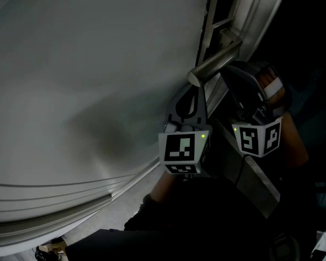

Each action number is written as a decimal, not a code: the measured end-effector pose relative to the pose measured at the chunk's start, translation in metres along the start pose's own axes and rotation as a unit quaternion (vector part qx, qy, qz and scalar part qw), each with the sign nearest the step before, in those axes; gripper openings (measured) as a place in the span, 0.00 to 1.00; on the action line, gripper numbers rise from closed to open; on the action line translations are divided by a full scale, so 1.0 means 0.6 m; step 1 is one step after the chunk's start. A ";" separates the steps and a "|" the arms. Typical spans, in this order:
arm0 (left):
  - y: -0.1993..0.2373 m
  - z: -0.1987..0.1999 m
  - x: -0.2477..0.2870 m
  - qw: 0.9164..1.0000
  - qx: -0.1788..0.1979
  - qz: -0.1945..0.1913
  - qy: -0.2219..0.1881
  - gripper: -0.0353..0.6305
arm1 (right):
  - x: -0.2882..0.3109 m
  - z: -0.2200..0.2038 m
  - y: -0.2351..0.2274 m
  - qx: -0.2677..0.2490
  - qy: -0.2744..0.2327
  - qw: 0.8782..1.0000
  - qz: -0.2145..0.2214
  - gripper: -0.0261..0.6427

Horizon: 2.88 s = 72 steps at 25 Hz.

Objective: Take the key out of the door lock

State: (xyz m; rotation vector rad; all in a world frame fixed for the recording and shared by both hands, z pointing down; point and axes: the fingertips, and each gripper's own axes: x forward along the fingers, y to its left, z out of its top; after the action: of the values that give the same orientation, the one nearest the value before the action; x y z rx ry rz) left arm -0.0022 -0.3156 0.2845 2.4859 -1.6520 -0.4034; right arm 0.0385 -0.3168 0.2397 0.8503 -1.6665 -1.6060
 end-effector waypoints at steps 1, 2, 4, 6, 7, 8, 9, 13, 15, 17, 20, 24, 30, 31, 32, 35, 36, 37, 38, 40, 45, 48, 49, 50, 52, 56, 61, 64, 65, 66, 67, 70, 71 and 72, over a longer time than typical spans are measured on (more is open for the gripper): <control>-0.001 0.000 0.001 1.000 0.001 -0.001 0.001 0.05 | 0.000 0.000 0.000 -0.002 0.000 1.000 0.000 0.06; -0.002 -0.001 0.001 1.000 0.001 -0.002 0.001 0.05 | -0.001 0.000 0.001 -0.004 0.001 1.000 0.000 0.06; -0.003 -0.001 0.003 1.000 -0.001 -0.003 0.003 0.05 | -0.001 -0.001 0.001 -0.004 0.001 1.000 0.001 0.06; -0.004 -0.001 0.003 1.000 -0.002 -0.003 0.003 0.05 | -0.001 0.000 0.001 -0.004 0.000 1.000 0.000 0.06; -0.005 -0.001 0.004 1.000 -0.002 -0.003 0.003 0.05 | -0.001 0.000 0.001 -0.004 0.000 1.000 -0.001 0.06; -0.006 -0.001 0.004 1.000 0.000 -0.003 0.003 0.05 | -0.001 -0.001 0.001 -0.005 -0.001 1.000 -0.001 0.06; -0.005 -0.001 0.004 1.000 0.001 -0.003 0.003 0.05 | -0.001 -0.001 0.001 -0.005 -0.001 1.000 -0.001 0.06; -0.004 0.000 0.005 1.000 0.003 -0.002 0.002 0.05 | -0.001 -0.001 0.001 -0.006 -0.002 1.000 -0.002 0.06; -0.003 0.001 0.005 1.000 0.004 -0.001 0.002 0.05 | -0.001 -0.001 0.001 -0.007 -0.001 1.000 -0.002 0.06; -0.003 0.002 0.004 1.000 0.004 0.000 0.002 0.05 | -0.002 -0.001 0.002 -0.007 -0.001 1.000 -0.001 0.06; -0.002 0.002 0.004 1.000 0.004 0.000 0.001 0.05 | -0.001 0.000 0.001 -0.010 -0.001 1.000 -0.002 0.06; -0.002 0.001 0.006 1.000 0.002 0.000 0.001 0.05 | -0.001 0.000 0.002 -0.013 -0.001 1.000 -0.002 0.06; -0.002 0.000 0.007 1.000 0.001 -0.001 0.002 0.05 | -0.003 0.000 0.001 -0.012 -0.001 1.000 -0.003 0.06; -0.002 -0.001 0.007 1.000 0.000 -0.001 0.002 0.05 | -0.003 0.000 0.001 -0.012 -0.001 1.000 -0.003 0.06; -0.002 -0.001 0.007 1.000 0.000 -0.001 0.002 0.05 | -0.003 0.000 0.001 -0.012 -0.001 1.000 -0.004 0.06; -0.005 -0.003 0.009 1.000 -0.001 -0.003 0.003 0.05 | -0.004 -0.002 0.003 -0.013 -0.001 1.000 -0.004 0.06; -0.005 -0.003 0.009 1.000 -0.002 -0.003 0.003 0.05 | -0.006 -0.002 0.003 -0.012 -0.001 1.000 -0.003 0.06; -0.004 -0.002 0.009 1.000 -0.002 -0.003 0.003 0.05 | -0.006 -0.002 0.003 -0.012 -0.002 1.000 -0.003 0.06; -0.004 -0.002 0.009 1.000 -0.002 -0.003 0.004 0.05 | -0.007 -0.002 0.003 -0.012 -0.003 1.000 -0.003 0.06; -0.006 0.000 0.008 1.000 -0.002 -0.004 0.004 0.05 | -0.007 -0.001 0.002 -0.011 -0.003 1.000 -0.003 0.06; -0.008 -0.002 0.009 1.000 -0.002 -0.004 0.005 0.05 | -0.006 -0.001 0.003 -0.010 -0.003 1.000 -0.003 0.06; -0.008 -0.002 0.010 1.000 0.000 -0.005 0.005 0.05 | -0.006 -0.001 0.003 -0.011 -0.004 1.000 -0.003 0.06; -0.008 -0.003 0.010 1.000 0.000 -0.004 0.005 0.05 | -0.006 -0.001 0.003 -0.011 -0.004 1.000 -0.003 0.06; -0.007 -0.003 0.010 1.000 0.000 -0.004 0.005 0.05 | -0.006 -0.001 0.003 -0.012 -0.004 1.000 -0.003 0.06; -0.007 -0.003 0.011 1.000 0.000 -0.004 0.003 0.05 | -0.006 -0.001 0.004 -0.013 -0.003 1.000 -0.003 0.06; -0.008 -0.003 0.012 1.000 -0.005 -0.005 0.003 0.05 | -0.006 -0.001 0.004 -0.014 -0.003 1.000 -0.003 0.06; -0.006 -0.004 0.011 1.000 -0.003 -0.004 0.006 0.05 | -0.007 -0.001 0.003 -0.015 -0.003 1.000 -0.004 0.06; -0.004 -0.005 0.011 1.000 0.000 -0.004 0.005 0.05 | -0.007 -0.001 0.003 -0.016 -0.003 1.000 -0.005 0.06; -0.005 -0.005 0.011 1.000 0.000 -0.004 0.004 0.05 | -0.007 -0.001 0.004 -0.016 -0.003 1.000 -0.005 0.06; -0.005 -0.005 0.011 1.000 -0.001 -0.004 0.005 0.05 | -0.008 -0.001 0.004 -0.016 -0.003 1.000 -0.005 0.06; -0.006 -0.005 0.011 1.000 -0.002 -0.005 0.006 0.05 | -0.008 -0.001 0.004 -0.016 -0.003 1.000 -0.005 0.06; -0.007 -0.004 0.012 1.000 -0.004 -0.006 0.009 0.05 | -0.009 -0.001 0.004 -0.015 -0.002 1.000 -0.005 0.06; -0.007 -0.004 0.012 1.000 -0.003 -0.007 0.008 0.05 | -0.008 -0.001 0.003 -0.015 -0.002 1.000 -0.005 0.06; -0.007 -0.003 0.012 1.000 -0.002 -0.007 0.007 0.05 | -0.009 -0.001 0.003 -0.015 -0.002 1.000 -0.005 0.06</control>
State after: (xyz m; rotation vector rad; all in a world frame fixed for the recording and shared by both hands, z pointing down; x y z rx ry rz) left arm 0.0048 -0.3205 0.2841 2.4932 -1.6284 -0.3883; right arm 0.0418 -0.3126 0.2415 0.8420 -1.6390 -1.6368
